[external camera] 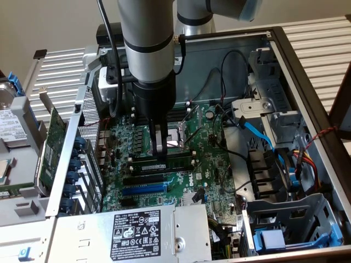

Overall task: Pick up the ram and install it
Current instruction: 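Press down the ram until it locks into place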

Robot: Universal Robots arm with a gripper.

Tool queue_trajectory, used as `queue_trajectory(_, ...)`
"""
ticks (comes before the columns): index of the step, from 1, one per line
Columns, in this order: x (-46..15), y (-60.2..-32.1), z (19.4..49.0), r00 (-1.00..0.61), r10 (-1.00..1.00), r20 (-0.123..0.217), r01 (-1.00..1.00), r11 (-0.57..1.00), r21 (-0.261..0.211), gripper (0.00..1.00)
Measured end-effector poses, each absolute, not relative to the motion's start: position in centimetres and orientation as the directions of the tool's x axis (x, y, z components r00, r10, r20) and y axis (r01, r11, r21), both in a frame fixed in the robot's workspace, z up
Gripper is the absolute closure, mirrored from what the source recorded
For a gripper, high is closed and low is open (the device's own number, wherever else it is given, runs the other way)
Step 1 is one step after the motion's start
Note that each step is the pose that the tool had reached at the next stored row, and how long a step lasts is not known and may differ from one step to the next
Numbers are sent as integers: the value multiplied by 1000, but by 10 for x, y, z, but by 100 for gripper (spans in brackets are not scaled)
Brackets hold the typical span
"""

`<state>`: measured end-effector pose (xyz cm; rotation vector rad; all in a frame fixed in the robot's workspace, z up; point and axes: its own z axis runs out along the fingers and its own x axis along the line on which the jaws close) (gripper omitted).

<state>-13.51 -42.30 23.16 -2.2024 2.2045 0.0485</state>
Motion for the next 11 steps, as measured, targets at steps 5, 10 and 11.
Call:
queue_trajectory(5,-135,-423,239,-1,-999,-40,-1000,1,4,89)
queue_trajectory(10,-135,-423,249,-1,-999,-40,-1000,1,4,89)
queue_trajectory(11,-135,-423,250,-1,-999,-40,-1000,1,4,89)
